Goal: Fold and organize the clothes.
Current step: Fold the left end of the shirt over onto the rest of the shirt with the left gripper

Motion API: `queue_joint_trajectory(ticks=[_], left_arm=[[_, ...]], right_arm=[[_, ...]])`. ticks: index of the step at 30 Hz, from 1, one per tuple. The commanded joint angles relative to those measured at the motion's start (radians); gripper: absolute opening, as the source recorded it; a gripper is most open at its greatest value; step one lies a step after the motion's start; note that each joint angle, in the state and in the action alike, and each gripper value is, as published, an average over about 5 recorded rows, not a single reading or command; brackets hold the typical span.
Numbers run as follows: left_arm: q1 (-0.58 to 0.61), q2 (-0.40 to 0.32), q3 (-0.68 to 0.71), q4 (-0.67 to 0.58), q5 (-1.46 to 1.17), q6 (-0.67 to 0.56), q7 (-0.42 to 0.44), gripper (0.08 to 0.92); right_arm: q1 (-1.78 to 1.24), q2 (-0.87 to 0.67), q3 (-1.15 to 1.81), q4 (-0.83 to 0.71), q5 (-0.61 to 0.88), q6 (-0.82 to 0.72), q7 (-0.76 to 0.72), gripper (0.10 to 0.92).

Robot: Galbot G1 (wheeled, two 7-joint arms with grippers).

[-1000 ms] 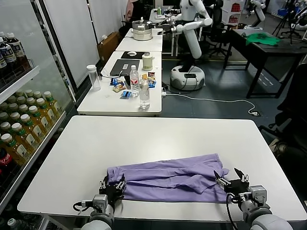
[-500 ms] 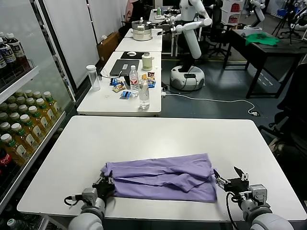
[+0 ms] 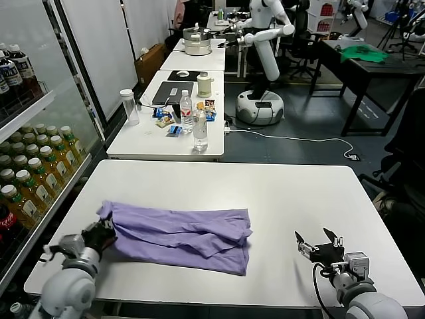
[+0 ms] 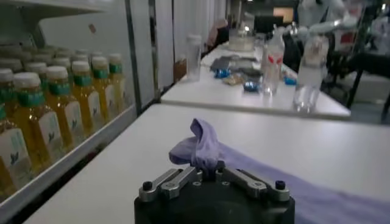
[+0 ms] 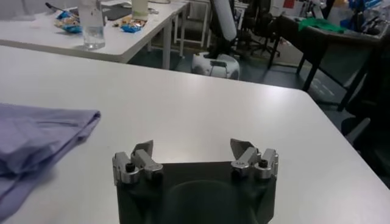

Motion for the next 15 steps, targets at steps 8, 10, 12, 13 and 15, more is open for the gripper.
queue_joint_trajectory(ticks=[8,10,12,13,15], left_arm=[[-0.047,-0.111,0.146,-0.281,-0.49,-0.005,0.04,0.139],[-0.079,-0.136,0.202,-0.251,-0.483,-0.003,0.038,0.139],[-0.113,-0.161,0.258,-0.211,-0.465,0.001,0.036,0.139],[-0.129,-0.174,0.285,-0.19,-0.453,0.003,0.035,0.139],[-0.156,-0.198,0.335,-0.146,-0.428,0.007,0.032,0.139]], right_arm=[[0.004,0.003,0.0,-0.015,-0.004,0.0,0.0,0.823],[0.004,0.003,0.001,-0.017,-0.004,0.0,-0.001,0.823],[0.005,0.004,0.002,-0.019,-0.005,0.0,-0.001,0.823],[0.005,0.004,0.002,-0.02,-0.005,0.0,-0.001,0.823],[0.005,0.005,0.004,-0.022,-0.006,0.0,-0.001,0.823]])
